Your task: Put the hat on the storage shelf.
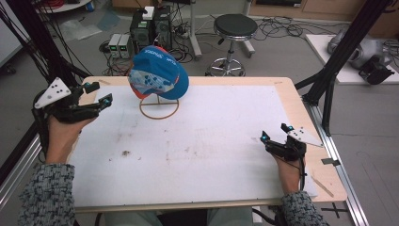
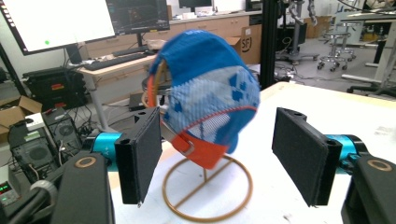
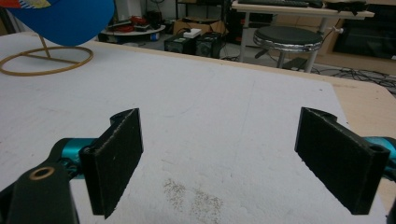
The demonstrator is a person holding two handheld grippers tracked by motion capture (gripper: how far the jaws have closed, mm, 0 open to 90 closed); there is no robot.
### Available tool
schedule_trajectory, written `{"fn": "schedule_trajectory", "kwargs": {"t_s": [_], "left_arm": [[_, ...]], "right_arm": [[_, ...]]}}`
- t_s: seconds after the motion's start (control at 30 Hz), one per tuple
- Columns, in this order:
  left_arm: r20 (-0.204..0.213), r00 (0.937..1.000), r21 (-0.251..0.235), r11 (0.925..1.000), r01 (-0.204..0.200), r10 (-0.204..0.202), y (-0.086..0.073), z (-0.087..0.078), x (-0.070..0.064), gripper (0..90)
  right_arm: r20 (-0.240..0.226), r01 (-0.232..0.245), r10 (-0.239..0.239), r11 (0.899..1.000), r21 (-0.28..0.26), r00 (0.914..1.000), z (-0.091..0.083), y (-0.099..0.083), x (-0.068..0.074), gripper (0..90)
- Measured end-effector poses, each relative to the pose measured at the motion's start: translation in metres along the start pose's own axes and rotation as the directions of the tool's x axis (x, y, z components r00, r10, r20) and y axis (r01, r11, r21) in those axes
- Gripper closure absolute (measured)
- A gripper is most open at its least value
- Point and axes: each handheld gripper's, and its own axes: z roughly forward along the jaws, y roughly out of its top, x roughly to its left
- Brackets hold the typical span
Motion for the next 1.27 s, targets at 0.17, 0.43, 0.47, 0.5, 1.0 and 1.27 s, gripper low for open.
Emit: {"fn": "schedule_trajectory", "kwargs": {"t_s": [0.17, 0.43, 0.47, 0.5, 1.0, 1.27], "left_arm": [[0.009, 1.0000, -0.005, 1.0000, 0.000, 0.000, -0.009, -0.006, -0.011, 32.9], [0.033, 0.9993, -0.001, 0.9999, 0.017, -0.017, -0.031, -0.011, -0.032, 33.0], [0.036, 0.9992, -0.003, 0.9998, 0.019, -0.019, -0.034, -0.011, -0.034, 32.9], [0.038, 0.9990, -0.003, 0.9997, 0.024, -0.024, -0.037, -0.012, -0.037, 32.9], [0.044, 0.9965, 0.009, 0.9975, 0.071, -0.071, -0.075, -0.024, -0.057, 32.9], [0.040, 0.9961, 0.023, 0.9967, 0.078, -0.079, -0.080, -0.022, -0.057, 32.2]], "right_arm": [[0.000, 0.000, 0.000, 1.000, 0.000, 1.0000, 0.000, 0.000, 0.000, 14.5], [0.005, 0.000, 0.000, 1.000, -0.004, 1.0000, 0.000, 0.000, 0.000, 14.5], [0.004, 0.001, -0.001, 1.000, -0.003, 1.0000, -0.001, 0.000, -0.001, 14.5], [0.004, 0.001, -0.001, 1.000, -0.003, 1.0000, -0.001, 0.000, -0.001, 14.5], [0.005, -0.002, 0.002, 1.000, -0.001, 1.0000, -0.001, -0.001, -0.001, 14.5], [0.004, -0.004, 0.004, 1.000, -0.002, 1.0000, -0.002, -0.001, 0.000, 14.5]]}}
